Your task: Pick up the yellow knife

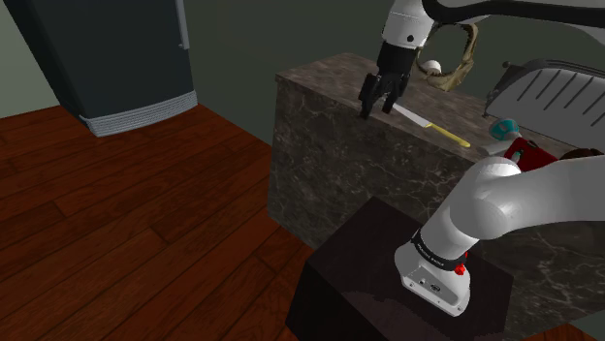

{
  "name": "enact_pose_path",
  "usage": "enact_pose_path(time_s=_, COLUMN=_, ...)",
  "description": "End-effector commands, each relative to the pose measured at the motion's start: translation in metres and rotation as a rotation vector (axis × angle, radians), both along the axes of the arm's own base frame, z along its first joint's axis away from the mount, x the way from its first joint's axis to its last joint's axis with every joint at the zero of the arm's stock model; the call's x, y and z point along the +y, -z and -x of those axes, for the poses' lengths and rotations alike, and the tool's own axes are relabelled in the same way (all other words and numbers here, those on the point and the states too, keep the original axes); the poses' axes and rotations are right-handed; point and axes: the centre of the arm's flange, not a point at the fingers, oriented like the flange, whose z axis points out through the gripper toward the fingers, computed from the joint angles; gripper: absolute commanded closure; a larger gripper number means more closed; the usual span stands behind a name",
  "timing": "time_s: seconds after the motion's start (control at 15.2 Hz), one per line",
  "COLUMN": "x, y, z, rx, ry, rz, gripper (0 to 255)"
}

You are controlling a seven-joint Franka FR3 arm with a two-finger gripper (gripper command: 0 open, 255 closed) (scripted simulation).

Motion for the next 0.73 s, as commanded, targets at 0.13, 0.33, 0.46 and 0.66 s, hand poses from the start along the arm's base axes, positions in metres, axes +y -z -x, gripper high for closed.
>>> enact_pose_path(time_s=0.13, x=-0.022, y=0.002, z=0.012, rx=-0.005, ry=-0.02, rz=0.007, gripper=0)
enact_pose_path(time_s=0.33, x=-0.056, y=0.006, z=0.03, rx=-0.012, ry=-0.049, rz=0.019, gripper=0)
enact_pose_path(time_s=0.46, x=-0.079, y=0.008, z=0.041, rx=-0.017, ry=-0.069, rz=0.026, gripper=0)
enact_pose_path(time_s=0.66, x=-0.114, y=0.011, z=0.056, rx=-0.024, ry=-0.099, rz=0.037, gripper=0)
